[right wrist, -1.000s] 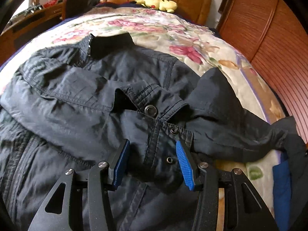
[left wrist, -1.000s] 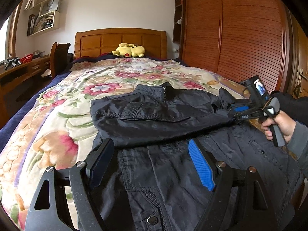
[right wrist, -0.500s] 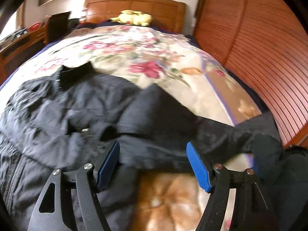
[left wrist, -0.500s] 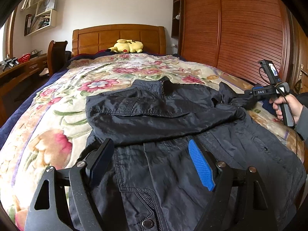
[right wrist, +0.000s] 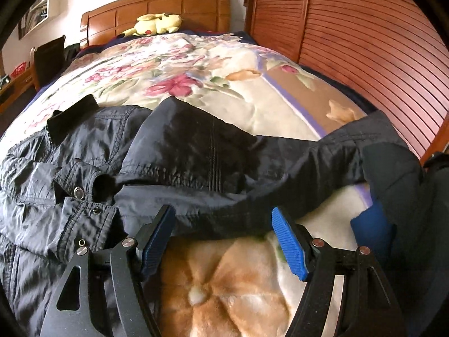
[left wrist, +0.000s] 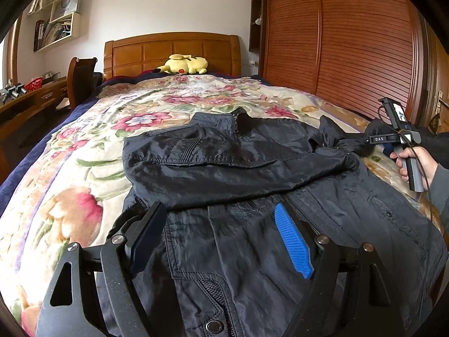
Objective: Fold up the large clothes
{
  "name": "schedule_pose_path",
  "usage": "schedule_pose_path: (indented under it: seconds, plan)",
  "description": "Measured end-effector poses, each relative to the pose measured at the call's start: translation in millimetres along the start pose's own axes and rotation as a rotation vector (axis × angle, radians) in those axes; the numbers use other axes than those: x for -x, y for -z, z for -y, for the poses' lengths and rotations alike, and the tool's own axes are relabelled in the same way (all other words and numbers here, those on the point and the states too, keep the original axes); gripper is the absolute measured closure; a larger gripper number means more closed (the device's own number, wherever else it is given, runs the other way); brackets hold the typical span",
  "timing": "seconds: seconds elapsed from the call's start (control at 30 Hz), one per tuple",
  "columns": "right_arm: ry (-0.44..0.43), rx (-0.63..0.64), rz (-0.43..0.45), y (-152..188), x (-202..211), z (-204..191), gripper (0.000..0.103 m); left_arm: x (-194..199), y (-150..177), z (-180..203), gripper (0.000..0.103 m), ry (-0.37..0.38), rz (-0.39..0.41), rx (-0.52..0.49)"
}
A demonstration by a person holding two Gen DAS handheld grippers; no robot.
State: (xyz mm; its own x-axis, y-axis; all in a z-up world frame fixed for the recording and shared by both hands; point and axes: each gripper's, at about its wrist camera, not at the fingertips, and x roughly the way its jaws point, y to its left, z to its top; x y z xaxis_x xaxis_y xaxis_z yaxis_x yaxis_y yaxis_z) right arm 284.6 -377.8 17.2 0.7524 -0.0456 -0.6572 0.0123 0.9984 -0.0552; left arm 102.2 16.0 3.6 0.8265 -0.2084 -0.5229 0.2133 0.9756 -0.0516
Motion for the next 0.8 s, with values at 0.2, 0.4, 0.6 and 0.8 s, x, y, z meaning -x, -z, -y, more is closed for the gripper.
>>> schedule_pose_path:
  seconds: [0.2,0.4,0.6,0.8]
  plan:
    - [-0.012,-0.101,-0.014,4,6,5,0.015,0,0,0,0.022,0.0,0.0,-0.001]
    - [-0.011,-0.254,-0.009,0,-6,17,0.015,0,0,0,0.022,-0.001,0.0,0.0]
    - [-0.011,-0.371,-0.055,1,-32,28,0.015,-1,1,0,0.022,0.001,-0.002,0.0]
    - [0.02,-0.284,-0.037,-8,-32,13,0.088,-1,1,-1,0.022,0.001,-0.002,0.0]
